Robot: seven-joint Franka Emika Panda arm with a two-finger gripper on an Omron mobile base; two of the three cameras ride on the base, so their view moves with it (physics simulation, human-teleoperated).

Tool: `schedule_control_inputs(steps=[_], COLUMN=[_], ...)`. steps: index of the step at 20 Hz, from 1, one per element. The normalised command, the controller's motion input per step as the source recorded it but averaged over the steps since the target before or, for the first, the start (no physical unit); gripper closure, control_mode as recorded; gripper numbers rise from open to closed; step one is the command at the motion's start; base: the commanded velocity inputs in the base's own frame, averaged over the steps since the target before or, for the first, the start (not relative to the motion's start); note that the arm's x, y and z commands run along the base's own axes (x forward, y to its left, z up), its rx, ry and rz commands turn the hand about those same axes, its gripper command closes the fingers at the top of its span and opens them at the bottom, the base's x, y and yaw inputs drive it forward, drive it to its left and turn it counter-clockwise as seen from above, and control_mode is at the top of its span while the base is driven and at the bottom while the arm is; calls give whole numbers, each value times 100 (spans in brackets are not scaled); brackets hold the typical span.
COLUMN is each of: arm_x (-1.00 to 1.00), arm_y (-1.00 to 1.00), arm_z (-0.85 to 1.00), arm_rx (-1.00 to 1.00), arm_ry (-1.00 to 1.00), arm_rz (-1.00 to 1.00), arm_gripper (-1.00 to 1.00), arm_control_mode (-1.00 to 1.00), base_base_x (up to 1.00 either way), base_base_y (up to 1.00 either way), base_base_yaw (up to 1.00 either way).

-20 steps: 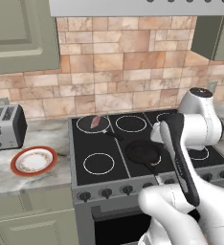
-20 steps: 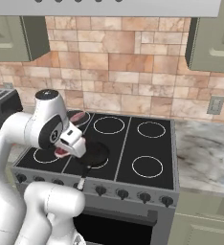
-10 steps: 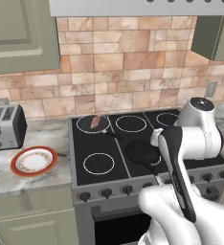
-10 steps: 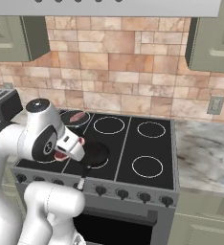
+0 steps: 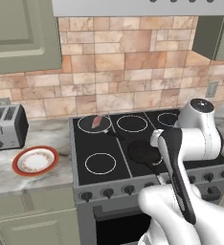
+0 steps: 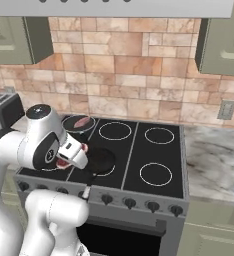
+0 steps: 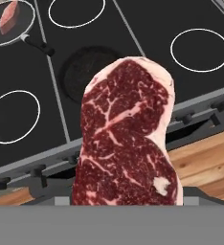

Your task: Place one of the steaks on the plate and the other in the bowl. Then place the bowl in the fridge.

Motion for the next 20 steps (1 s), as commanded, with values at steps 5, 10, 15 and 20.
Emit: schedule_control_inputs(steps=[5, 10, 15, 20], arm_x=[0, 0, 0, 0], arm_y=[0, 0, 0, 0], arm_z=[0, 0, 0, 0], arm_rx=[0, 0, 0, 0], arm_ry=[0, 0, 0, 0], arm_rz=[0, 0, 0, 0], arm_gripper=[100, 100, 100, 100], arm_control_mode=[100, 100, 100, 100], base_base_x=[-5, -10, -10, -4], base_base_y=[54, 67, 78, 83], base_base_yaw=[0, 0, 0, 0])
